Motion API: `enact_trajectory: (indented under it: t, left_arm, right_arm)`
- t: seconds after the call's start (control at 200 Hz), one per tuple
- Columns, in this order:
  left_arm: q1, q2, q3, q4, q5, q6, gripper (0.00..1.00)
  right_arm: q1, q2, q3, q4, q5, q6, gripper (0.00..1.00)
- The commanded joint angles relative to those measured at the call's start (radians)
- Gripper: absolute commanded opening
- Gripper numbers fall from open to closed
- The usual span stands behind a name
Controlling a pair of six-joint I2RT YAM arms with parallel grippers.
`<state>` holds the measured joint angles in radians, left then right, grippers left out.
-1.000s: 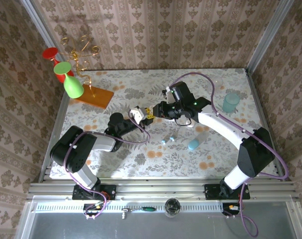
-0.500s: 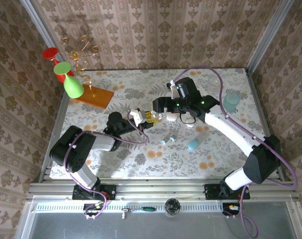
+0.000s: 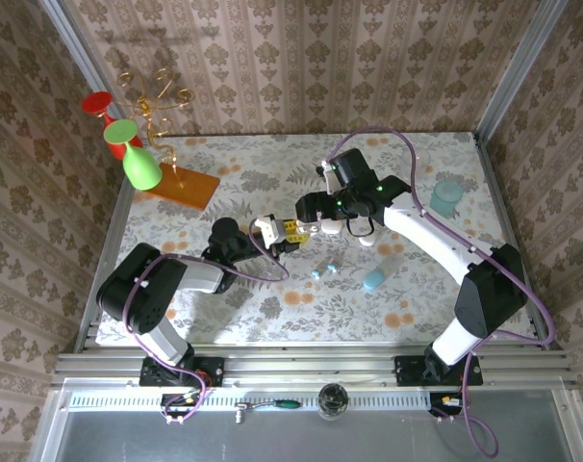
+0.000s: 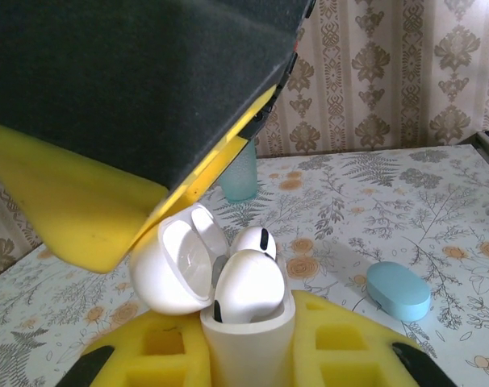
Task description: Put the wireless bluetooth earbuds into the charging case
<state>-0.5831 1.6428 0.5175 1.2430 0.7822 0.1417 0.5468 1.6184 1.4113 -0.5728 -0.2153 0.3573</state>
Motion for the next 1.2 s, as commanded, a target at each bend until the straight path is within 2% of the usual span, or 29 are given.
enact_trajectory:
  t: [0.0, 0.135, 0.3, 0.47, 0.545, 0.665, 0.725, 0.82, 0.925, 1.02, 1.09, 1.195]
  left_arm:
    - [0.001, -0.020, 0.021, 0.045, -0.036, -0.022, 0.00]
    - [0.003, -0.018, 0.025, 0.045, -0.046, -0.038, 0.00]
    - [0.003, -0.009, 0.035, 0.044, -0.044, -0.058, 0.00]
    - [0.011, -0.006, 0.051, 0.044, 0.012, -0.137, 0.00]
    - [0.018, -0.004, 0.062, 0.044, 0.074, -0.196, 0.00]
    - [0.020, -0.018, 0.066, 0.041, 0.160, -0.258, 0.00]
    - [0.020, -0.030, 0.059, 0.036, 0.172, -0.259, 0.00]
    - [0.020, -0.043, 0.044, 0.035, 0.183, -0.227, 0.00]
    - [0.019, -0.049, 0.036, 0.039, 0.196, -0.191, 0.00]
    - [0.013, -0.053, 0.039, 0.038, 0.199, -0.194, 0.00]
    - [0.008, -0.060, 0.041, 0.038, 0.201, -0.193, 0.00]
    - [0.002, -0.067, 0.040, 0.036, 0.204, -0.196, 0.00]
  right_arm:
    - [-0.002, -0.042, -0.041, -0.048, -0.050, -0.048, 0.87]
    - [-0.002, -0.095, -0.098, -0.026, -0.099, -0.044, 0.87]
    - [-0.002, -0.137, -0.121, -0.020, -0.095, -0.048, 0.87]
    - [-0.017, -0.211, -0.191, 0.115, -0.135, -0.099, 0.87]
    - [-0.026, -0.258, -0.218, 0.134, -0.172, -0.221, 0.84]
    - [-0.027, -0.334, -0.269, 0.111, -0.242, -0.566, 0.83]
    - [-0.024, -0.374, -0.295, 0.106, -0.275, -0.731, 0.83]
    - [-0.024, -0.390, -0.283, 0.072, -0.285, -0.883, 0.78]
    - [-0.021, -0.366, -0.248, 0.004, -0.300, -1.003, 0.71]
    - [-0.010, -0.329, -0.225, -0.034, -0.290, -1.078, 0.70]
    - [-0.002, -0.314, -0.236, 0.011, -0.281, -1.085, 0.69]
    - [0.005, -0.297, -0.251, 0.095, -0.288, -1.063, 0.63]
